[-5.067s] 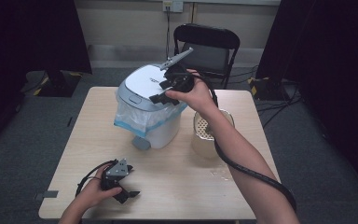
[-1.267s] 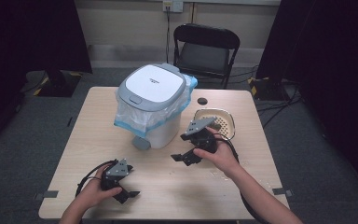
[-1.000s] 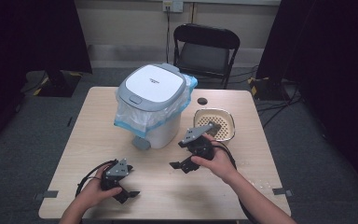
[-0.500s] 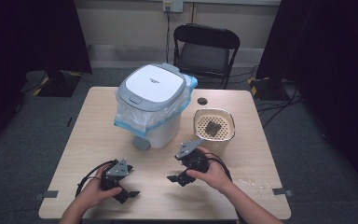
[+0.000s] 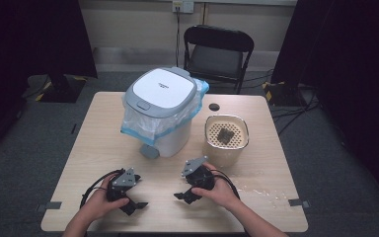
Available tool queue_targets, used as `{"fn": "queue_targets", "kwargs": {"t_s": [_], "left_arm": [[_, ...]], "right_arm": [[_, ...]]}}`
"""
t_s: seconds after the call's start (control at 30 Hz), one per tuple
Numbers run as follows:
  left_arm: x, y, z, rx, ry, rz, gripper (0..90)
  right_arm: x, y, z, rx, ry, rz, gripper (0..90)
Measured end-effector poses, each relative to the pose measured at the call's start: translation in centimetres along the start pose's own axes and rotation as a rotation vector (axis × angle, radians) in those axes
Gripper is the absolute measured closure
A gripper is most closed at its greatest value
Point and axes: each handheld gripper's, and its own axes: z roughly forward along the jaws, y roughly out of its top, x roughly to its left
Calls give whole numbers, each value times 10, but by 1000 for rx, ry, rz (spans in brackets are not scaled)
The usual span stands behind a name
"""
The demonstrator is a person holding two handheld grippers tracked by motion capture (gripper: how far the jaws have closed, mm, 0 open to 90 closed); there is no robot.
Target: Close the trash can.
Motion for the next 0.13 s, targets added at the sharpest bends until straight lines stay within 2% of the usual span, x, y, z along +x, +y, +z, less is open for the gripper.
{"fn": "queue_targets", "kwargs": {"t_s": [0.13], "left_arm": [[0, 0, 0, 0, 0, 0, 0]], "right_arm": [[0, -4, 6, -6, -14, 15, 145]]}}
